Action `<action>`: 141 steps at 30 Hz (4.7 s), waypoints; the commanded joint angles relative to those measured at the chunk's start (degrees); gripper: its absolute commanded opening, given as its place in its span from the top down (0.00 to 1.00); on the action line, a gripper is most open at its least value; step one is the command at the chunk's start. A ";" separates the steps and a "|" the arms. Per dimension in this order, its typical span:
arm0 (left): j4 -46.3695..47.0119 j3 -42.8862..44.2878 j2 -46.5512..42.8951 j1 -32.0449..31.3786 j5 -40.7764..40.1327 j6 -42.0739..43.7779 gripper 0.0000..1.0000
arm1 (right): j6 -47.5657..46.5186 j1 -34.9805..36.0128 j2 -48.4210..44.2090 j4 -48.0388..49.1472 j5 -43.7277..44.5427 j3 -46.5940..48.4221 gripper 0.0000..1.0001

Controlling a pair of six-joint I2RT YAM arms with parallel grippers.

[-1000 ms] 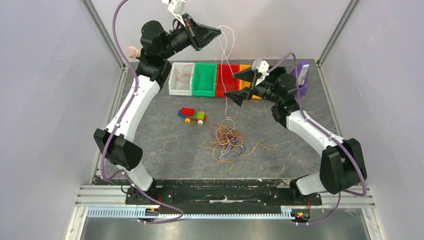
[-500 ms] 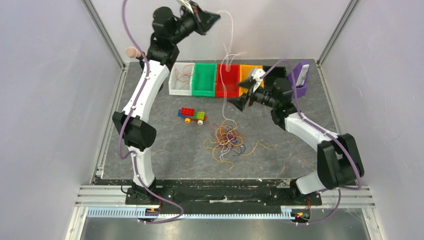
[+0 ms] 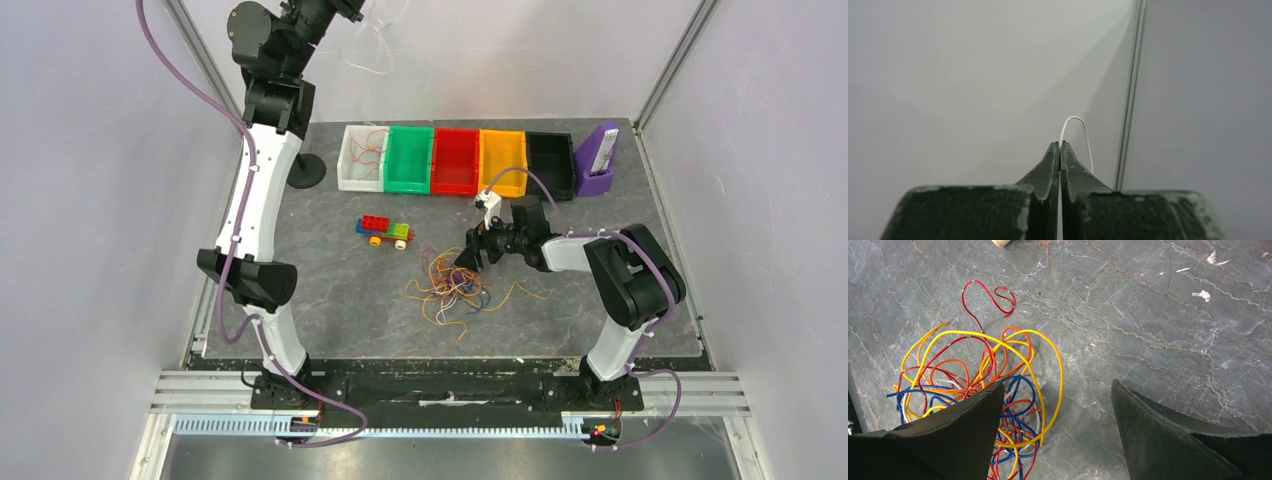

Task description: Untangle the cables

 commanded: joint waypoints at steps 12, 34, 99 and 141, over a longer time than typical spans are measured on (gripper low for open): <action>5.27 -0.84 1.05 0.27 2.16 0.19 0.98 | 0.44 -2.61 -14.72 -3.43 -3.33 0.77 0.10; 10.25 5.42 12.97 -3.58 4.44 -1.44 0.98 | -0.63 -11.01 -18.10 -6.23 -4.17 6.34 0.05; 14.28 -28.81 18.09 -11.21 -9.41 -11.06 0.98 | 2.07 -16.81 -13.35 -4.65 -5.57 6.70 0.04; -21.91 -2.81 30.02 -18.49 -30.64 28.71 0.56 | 2.26 -19.00 -12.59 -6.46 -7.37 6.97 0.04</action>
